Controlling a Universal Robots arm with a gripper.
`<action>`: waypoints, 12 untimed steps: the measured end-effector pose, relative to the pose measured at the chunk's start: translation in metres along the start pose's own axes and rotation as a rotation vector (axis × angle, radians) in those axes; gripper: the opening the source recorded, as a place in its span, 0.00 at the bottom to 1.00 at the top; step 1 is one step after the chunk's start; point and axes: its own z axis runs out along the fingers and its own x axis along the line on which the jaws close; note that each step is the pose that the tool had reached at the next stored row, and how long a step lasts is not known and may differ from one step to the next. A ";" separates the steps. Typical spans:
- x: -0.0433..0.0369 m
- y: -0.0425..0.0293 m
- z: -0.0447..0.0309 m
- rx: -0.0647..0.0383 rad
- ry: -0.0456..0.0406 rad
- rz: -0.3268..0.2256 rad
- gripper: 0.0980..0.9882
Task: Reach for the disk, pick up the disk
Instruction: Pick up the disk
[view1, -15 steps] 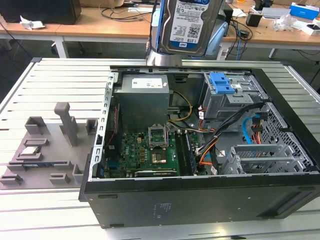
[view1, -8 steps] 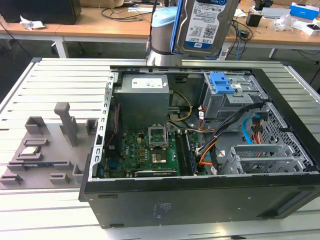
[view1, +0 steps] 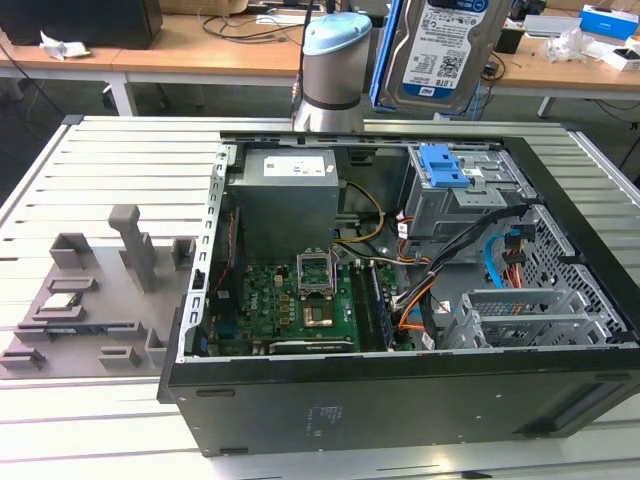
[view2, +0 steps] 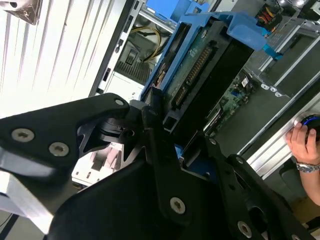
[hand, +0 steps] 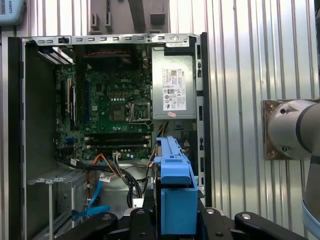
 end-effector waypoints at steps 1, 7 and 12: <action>0.0000 -0.0003 -0.0001 0.000 0.0003 0.000 0.30; 0.0000 -0.0004 -0.0001 0.000 0.0001 0.000 0.30; 0.0039 -0.0005 0.0000 0.000 0.0002 0.000 0.30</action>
